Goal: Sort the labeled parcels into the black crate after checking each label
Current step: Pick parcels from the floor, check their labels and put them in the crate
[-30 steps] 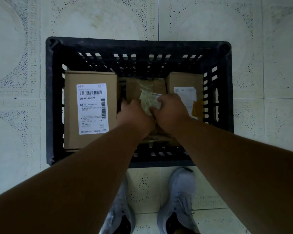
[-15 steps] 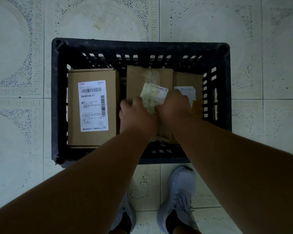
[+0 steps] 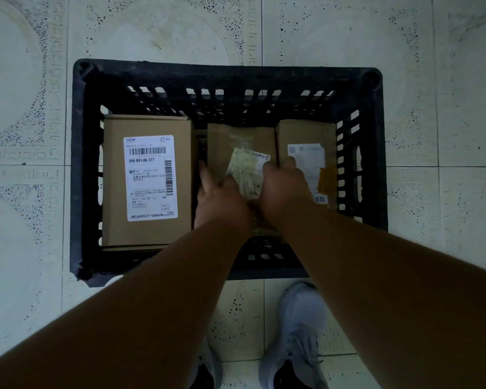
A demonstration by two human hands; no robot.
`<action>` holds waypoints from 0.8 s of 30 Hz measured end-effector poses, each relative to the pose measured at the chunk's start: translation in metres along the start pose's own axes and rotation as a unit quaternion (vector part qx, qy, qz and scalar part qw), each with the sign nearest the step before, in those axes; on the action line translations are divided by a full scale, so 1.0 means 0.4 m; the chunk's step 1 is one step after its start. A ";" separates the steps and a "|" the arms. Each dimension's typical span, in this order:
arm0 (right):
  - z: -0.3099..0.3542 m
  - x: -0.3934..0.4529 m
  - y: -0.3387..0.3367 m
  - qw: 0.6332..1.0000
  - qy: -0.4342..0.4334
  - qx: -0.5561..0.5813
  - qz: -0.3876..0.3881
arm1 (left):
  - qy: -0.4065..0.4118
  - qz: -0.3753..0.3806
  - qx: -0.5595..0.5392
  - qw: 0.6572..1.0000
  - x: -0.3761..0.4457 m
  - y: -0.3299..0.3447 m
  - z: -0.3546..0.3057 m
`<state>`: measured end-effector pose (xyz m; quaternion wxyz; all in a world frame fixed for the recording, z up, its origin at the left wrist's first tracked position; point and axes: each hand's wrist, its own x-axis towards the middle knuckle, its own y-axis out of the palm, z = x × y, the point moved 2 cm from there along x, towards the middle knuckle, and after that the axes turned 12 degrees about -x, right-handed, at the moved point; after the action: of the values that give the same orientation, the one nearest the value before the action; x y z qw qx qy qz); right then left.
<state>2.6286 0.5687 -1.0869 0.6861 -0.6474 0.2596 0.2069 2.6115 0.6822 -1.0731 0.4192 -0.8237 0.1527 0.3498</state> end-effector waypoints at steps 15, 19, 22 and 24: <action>0.024 -0.027 0.046 0.980 -0.140 -0.144 0.011 | 0.005 0.089 0.241 0.967 0.018 0.042 -0.005; 0.025 -0.002 0.029 0.984 -0.149 -0.081 0.051 | 0.031 0.076 0.305 0.949 0.043 0.014 -0.024; 0.027 0.006 -0.012 0.988 -0.145 -0.042 0.017 | 0.035 0.055 0.276 0.959 0.050 -0.022 -0.049; 0.021 -0.001 -0.054 0.991 -0.127 -0.025 -0.035 | 0.056 -0.014 0.223 0.973 0.038 -0.056 -0.070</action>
<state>2.6425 0.5754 -1.0698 0.7040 -0.6412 0.1426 0.2699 2.6472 0.6741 -1.0594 0.5877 -0.7299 0.2390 0.2543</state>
